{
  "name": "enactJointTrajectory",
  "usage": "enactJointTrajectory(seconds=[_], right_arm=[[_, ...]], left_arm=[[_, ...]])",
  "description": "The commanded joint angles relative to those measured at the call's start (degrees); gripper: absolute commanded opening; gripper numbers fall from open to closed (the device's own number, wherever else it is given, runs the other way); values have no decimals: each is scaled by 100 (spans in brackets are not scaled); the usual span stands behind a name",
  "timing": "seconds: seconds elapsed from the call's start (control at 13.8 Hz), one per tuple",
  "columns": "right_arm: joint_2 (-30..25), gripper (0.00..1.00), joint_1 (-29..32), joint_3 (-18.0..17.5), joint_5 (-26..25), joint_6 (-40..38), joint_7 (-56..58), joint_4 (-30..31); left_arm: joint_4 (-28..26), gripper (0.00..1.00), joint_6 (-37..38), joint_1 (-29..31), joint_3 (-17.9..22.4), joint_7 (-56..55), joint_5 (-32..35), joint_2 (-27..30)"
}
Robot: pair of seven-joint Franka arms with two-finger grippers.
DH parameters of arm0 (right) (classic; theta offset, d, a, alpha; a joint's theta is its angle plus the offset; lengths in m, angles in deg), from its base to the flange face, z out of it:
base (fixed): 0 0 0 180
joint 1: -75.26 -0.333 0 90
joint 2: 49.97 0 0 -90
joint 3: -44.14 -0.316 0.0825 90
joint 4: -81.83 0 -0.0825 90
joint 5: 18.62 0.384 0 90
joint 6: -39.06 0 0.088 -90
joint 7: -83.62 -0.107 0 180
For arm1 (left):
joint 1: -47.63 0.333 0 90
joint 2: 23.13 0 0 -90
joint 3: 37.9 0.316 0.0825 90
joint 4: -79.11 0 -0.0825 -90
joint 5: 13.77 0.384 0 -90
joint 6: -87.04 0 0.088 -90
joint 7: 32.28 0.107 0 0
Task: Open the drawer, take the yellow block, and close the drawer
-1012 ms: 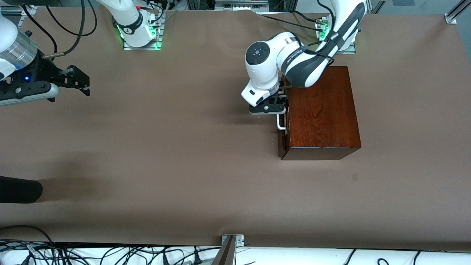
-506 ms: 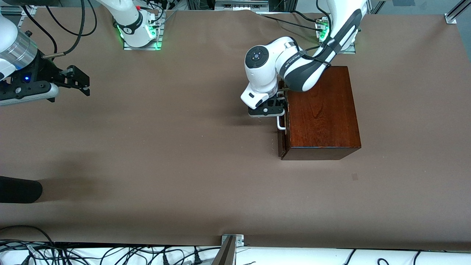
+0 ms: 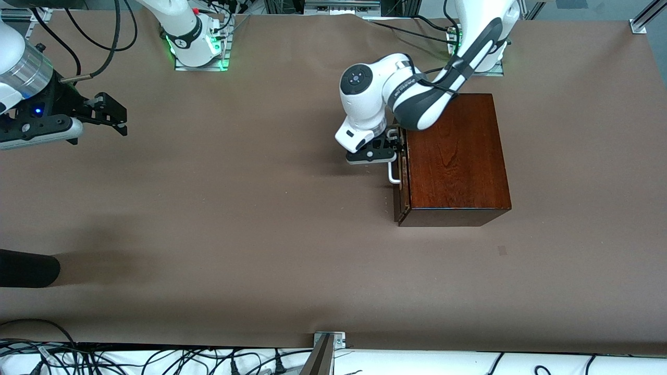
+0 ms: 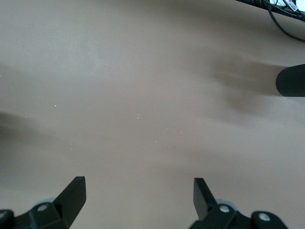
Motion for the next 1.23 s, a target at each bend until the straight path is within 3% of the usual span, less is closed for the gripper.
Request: enactJointTrajectory(seconds=[0.0, 0.65, 1.16], right_arm=[[33, 100, 42, -51, -79, -65, -7, -104], [111, 100, -73, -103, -62, -56, -69, -113], [332, 100, -64, -68, 210, 471, -16, -148]], left_arm=[[303, 100, -249, -244, -23, -454, 172, -317], [1508, 100, -250, -771, -5, -700, 110, -1074], [1623, 100, 144, -746, -23, -587, 136, -715]])
